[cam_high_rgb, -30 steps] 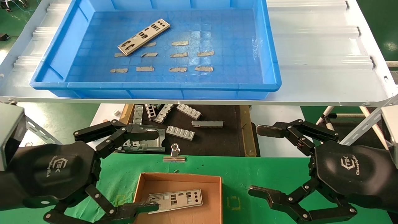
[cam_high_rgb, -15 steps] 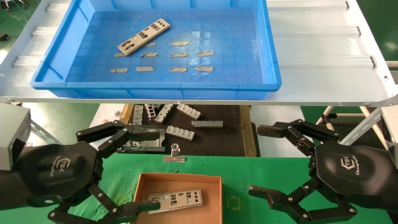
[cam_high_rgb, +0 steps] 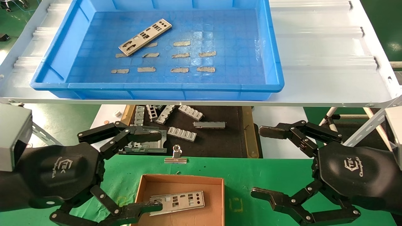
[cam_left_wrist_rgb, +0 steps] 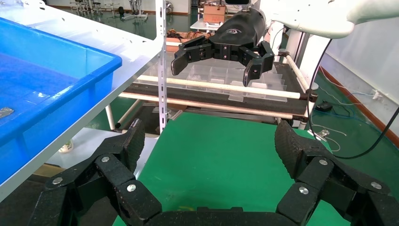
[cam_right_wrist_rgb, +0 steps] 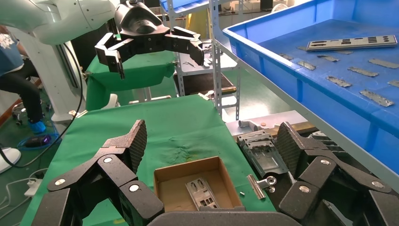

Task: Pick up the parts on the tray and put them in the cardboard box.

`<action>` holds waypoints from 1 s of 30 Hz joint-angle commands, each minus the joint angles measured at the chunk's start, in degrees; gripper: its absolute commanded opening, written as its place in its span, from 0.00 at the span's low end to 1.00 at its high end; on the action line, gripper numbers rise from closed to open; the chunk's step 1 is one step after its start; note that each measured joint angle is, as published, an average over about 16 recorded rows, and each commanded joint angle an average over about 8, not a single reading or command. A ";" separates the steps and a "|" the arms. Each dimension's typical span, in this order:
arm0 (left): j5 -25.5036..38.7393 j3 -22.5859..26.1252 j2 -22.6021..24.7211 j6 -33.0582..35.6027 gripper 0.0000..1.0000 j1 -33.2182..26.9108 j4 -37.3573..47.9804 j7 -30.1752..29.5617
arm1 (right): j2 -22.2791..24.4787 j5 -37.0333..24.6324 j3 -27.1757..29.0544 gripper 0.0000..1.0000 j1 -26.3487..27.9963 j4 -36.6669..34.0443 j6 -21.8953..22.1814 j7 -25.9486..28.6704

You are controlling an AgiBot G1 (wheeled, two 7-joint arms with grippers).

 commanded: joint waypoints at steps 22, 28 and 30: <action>0.06 0.09 0.02 -0.08 1.00 -0.02 0.01 0.03 | 0.00 0.00 0.00 1.00 0.00 0.00 0.00 0.00; 0.07 0.09 0.02 -0.08 1.00 -0.02 0.01 0.03 | 0.00 0.00 0.00 1.00 0.00 0.00 0.00 0.00; 0.07 0.09 0.02 -0.08 1.00 -0.02 0.01 0.03 | 0.00 0.00 0.00 1.00 0.00 0.00 0.00 0.00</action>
